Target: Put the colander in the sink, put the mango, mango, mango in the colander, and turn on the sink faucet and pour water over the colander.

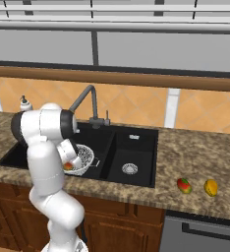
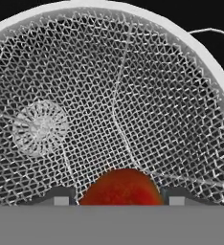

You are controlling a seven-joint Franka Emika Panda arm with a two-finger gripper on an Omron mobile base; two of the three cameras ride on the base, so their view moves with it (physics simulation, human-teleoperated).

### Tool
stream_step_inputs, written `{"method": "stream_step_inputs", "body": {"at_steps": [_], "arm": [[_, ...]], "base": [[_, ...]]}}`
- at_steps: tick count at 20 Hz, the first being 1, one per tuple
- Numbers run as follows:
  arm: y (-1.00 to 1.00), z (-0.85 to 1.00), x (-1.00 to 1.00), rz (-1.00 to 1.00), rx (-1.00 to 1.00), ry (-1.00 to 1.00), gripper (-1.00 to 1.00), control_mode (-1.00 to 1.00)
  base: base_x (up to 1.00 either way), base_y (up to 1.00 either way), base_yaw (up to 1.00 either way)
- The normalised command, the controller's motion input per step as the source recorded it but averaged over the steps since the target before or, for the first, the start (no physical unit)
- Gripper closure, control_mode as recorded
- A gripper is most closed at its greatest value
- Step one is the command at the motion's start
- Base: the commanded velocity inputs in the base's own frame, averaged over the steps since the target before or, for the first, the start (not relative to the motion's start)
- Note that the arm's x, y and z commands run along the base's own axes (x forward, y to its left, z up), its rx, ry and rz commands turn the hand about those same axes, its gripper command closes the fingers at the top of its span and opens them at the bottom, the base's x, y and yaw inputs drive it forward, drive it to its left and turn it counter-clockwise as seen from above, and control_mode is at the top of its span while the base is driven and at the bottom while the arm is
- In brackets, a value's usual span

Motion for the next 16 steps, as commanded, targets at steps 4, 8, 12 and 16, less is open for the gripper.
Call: {"method": "stream_step_inputs", "body": {"at_steps": [4,8,12,16], "arm": [[-0.08,0.14,0.21,0.0,0.0,0.05,-1.0,-1.0],[-0.02,0.43,0.05,0.0,0.0,0.0,-1.0,-1.0],[0.0,0.83,0.06,0.0,0.0,0.07,-1.0,-1.0],[-0.02,0.92,0.02,0.07,0.0,0.08,-1.0,-1.0]], "base": [[0.0,0.0,0.0],[0.0,0.0,0.0],[0.0,0.0,0.0],[0.0,0.0,0.0]]}}
